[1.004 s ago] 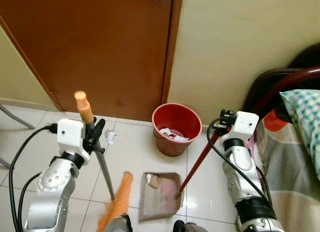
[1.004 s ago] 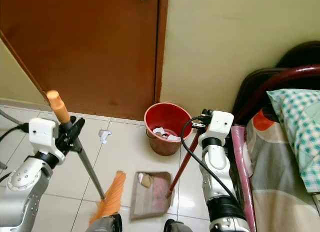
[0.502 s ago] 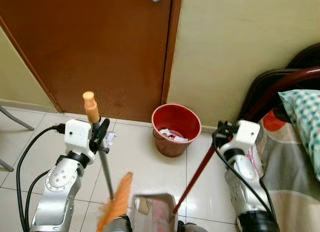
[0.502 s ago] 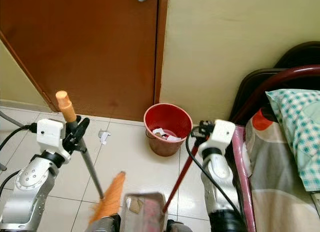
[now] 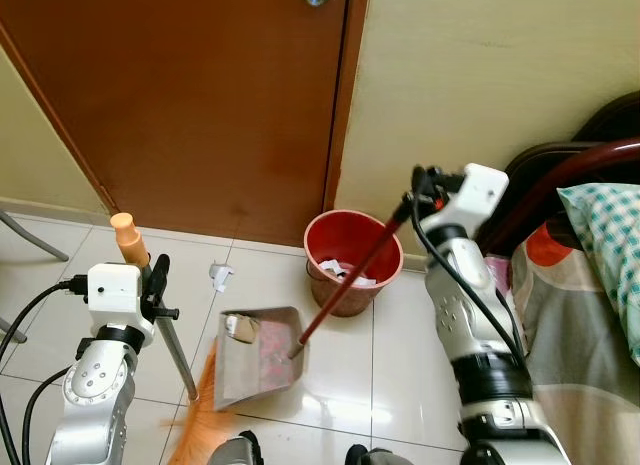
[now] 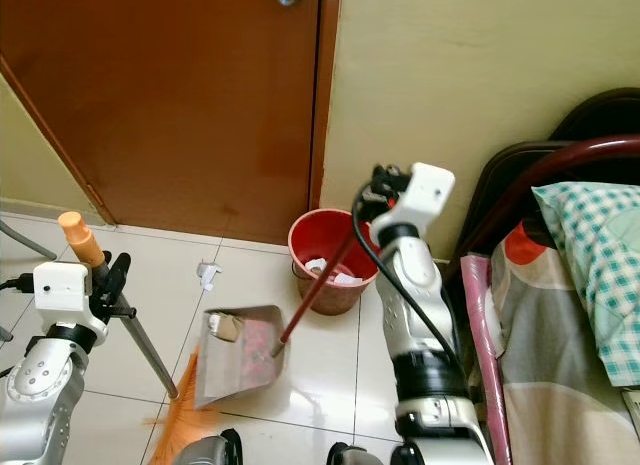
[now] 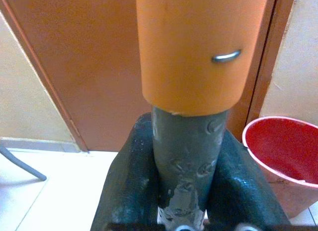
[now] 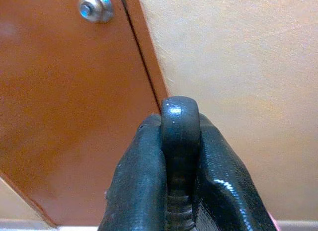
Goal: Sweep floor
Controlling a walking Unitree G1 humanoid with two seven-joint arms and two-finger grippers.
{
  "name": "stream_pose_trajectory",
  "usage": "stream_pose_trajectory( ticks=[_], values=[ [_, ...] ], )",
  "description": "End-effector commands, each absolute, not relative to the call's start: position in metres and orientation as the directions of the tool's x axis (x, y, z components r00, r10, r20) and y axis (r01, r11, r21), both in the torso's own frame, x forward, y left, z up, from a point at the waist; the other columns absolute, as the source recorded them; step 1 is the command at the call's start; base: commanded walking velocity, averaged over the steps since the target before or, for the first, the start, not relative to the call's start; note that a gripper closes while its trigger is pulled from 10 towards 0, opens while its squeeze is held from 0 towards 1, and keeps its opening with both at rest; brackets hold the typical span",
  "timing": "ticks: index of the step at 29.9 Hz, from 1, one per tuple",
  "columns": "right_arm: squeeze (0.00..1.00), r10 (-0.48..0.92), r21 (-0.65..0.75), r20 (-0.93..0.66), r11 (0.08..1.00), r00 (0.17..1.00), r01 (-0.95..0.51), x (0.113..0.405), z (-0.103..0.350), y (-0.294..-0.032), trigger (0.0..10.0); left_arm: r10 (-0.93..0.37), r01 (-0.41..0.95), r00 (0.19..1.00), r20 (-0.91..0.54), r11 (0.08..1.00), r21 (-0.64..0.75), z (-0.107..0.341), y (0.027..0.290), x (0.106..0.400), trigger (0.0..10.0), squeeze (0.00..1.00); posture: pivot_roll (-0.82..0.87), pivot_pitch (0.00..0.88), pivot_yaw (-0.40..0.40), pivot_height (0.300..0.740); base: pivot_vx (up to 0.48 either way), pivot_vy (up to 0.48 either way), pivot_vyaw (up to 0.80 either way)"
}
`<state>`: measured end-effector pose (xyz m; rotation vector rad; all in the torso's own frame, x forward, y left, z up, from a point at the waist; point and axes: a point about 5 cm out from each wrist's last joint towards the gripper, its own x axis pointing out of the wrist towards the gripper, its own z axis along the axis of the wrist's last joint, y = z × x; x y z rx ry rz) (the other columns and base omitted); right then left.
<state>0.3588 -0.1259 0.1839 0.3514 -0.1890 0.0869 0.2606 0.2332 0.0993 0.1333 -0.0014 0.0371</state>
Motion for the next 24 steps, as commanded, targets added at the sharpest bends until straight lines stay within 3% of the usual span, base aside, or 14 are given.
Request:
stream_pose_trajectory(
  ticks=[1, 9, 24],
  values=[
    [0.0, 0.051, 0.359, 0.255, 0.922, 0.966, -0.143, 0.364, 0.202, -0.123, 10.0, 0.076, -0.072, 0.997, -0.021, 0.985, 0.155, 0.093, 0.239, 0.257, 10.0, 0.0, 0.12, 0.118, -0.036, 0.74, 0.0, 0.0, 0.0],
    [0.0, 0.026, 0.38, 0.402, 0.905, 0.915, -0.193, 0.384, 0.267, -0.119, 10.0, 0.075, -0.072, 0.997, -0.012, 0.987, 0.144, 0.091, 0.234, 0.258, 10.0, 0.0, 0.13, 0.125, -0.044, 0.74, 0.0, 0.0, 0.0],
    [0.0, -0.09, 0.301, 0.592, 0.947, 0.801, -0.116, 0.384, 0.337, -0.174, 10.0, 0.039, -0.037, 0.999, -0.019, 0.991, 0.132, 0.088, 0.226, 0.261, 10.0, 0.0, 0.12, 0.129, -0.032, 0.74, 0.0, 0.0, 0.0]
  ],
)
